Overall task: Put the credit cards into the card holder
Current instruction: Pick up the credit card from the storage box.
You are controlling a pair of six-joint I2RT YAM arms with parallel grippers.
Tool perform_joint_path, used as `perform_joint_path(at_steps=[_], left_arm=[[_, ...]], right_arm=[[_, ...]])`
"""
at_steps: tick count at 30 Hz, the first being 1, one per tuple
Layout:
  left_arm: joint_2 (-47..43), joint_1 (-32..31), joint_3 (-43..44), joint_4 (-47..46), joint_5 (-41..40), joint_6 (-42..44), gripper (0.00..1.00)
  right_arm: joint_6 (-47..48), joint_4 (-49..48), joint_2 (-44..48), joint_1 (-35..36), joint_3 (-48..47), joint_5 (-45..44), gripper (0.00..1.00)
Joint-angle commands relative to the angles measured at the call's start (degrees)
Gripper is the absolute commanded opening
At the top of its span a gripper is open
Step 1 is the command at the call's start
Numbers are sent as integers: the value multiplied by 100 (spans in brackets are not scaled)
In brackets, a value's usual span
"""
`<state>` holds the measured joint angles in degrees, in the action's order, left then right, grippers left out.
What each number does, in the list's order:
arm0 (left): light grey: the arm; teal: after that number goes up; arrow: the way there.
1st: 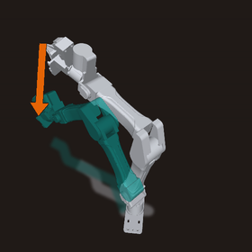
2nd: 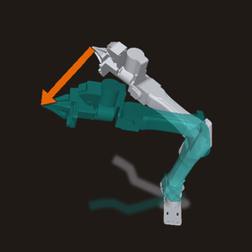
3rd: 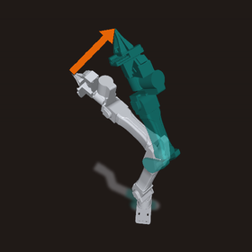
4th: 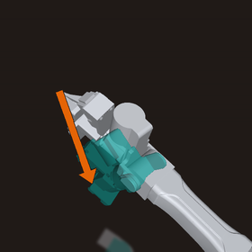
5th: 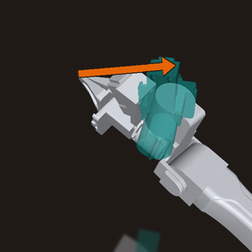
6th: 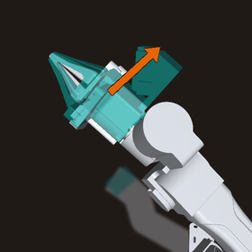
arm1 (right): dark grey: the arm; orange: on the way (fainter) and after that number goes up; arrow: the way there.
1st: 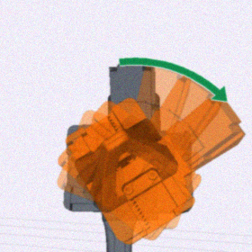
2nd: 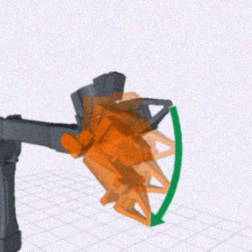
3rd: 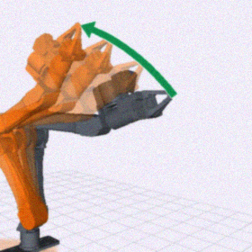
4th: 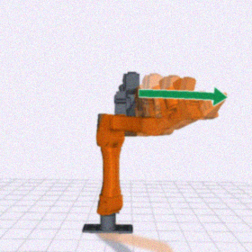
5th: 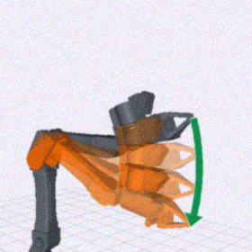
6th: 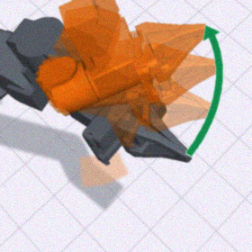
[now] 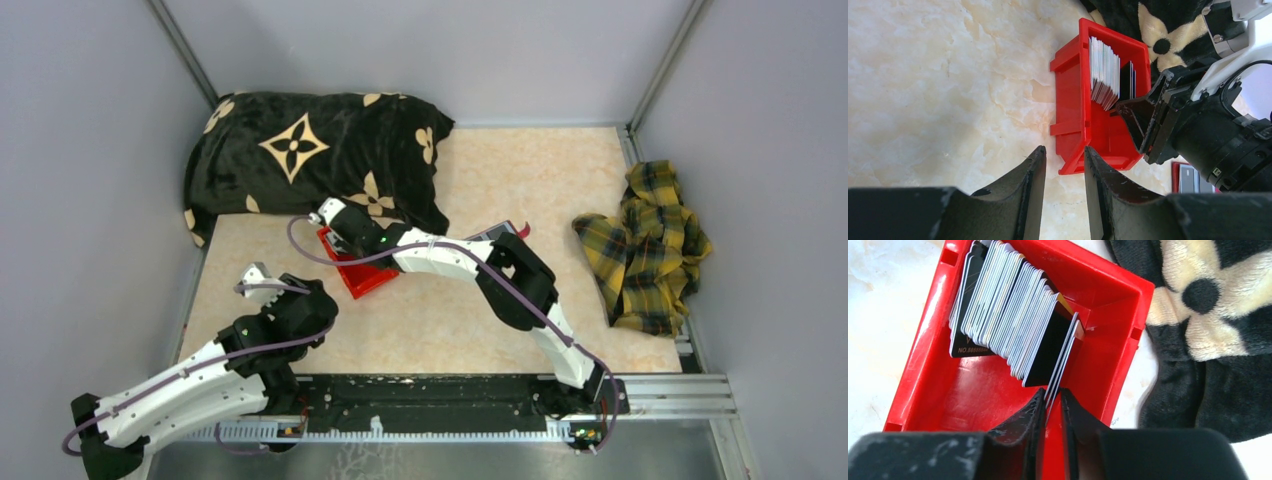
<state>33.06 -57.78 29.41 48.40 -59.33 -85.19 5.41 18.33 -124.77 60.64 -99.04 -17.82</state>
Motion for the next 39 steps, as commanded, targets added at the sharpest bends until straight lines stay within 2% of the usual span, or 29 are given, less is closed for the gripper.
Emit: perform_joint_path(at_steps=[1,7,15,25,34,37,39], left_arm=[[-47,-32,5,24,-187,-126,41],[4,-32,53,-66,-119,-40,41],[97,-34,238,-52,9,51,41],[204,-32,211,-195,89,94,41],[245,-32,199,-240,63,141,41],[219,-32,157,-273,66,141,41],[210,-36,136,-319,70,167,41]], right_arm=[[119,108,38,62,-414,-265,14],[127,100,336,62,-193,-326,15],[84,156,453,61,-69,-327,24],[109,64,649,53,156,-391,24],[170,40,503,29,68,-383,18],[164,-43,468,3,57,-287,11],[131,-77,451,-52,49,-139,2]])
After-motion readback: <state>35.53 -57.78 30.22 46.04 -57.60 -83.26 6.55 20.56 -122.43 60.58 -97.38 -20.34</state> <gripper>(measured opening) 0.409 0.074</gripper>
